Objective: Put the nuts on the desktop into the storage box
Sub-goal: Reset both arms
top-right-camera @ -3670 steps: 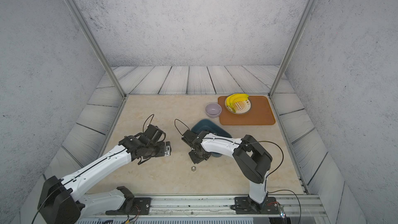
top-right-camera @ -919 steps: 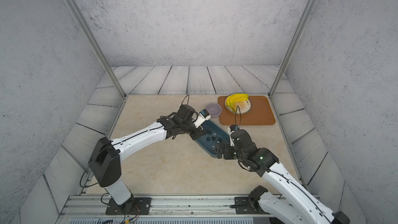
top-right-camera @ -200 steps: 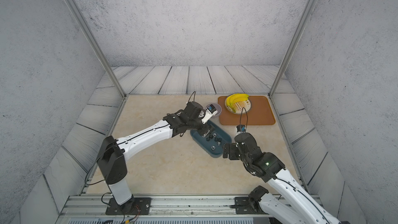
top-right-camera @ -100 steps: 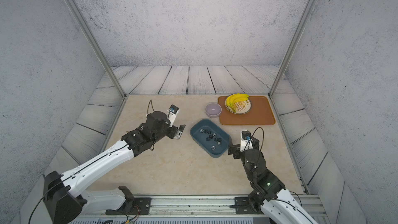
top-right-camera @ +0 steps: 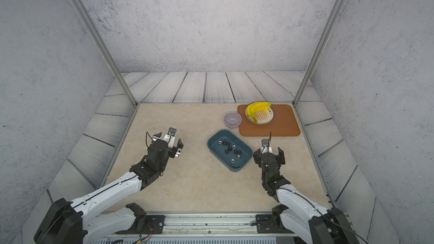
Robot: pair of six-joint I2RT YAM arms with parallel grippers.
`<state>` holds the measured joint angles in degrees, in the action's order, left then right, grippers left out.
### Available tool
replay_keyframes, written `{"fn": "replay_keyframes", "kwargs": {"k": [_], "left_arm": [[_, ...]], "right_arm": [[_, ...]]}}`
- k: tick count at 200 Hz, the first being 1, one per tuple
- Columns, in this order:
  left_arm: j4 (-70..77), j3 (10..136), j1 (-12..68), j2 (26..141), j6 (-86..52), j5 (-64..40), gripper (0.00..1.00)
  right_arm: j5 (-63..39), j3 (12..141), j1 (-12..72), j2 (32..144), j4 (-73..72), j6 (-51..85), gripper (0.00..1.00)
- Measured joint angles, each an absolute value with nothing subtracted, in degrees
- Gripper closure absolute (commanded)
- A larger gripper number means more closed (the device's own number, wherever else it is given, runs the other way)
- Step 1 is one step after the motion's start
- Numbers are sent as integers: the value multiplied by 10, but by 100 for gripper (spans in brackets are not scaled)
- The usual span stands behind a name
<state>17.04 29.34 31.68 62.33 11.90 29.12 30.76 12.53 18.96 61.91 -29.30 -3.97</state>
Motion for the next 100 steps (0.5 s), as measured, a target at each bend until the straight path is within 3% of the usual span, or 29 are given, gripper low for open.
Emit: {"fn": "replay_keyframes", "kwargs": {"k": [44, 100], "left_arm": [[239, 242, 207, 633, 140, 252, 2], [307, 210, 123, 750, 135, 184, 2]], "right_arm": [[243, 152, 134, 750, -408, -61, 1], [135, 156, 23, 858, -564, 4, 1]]}}
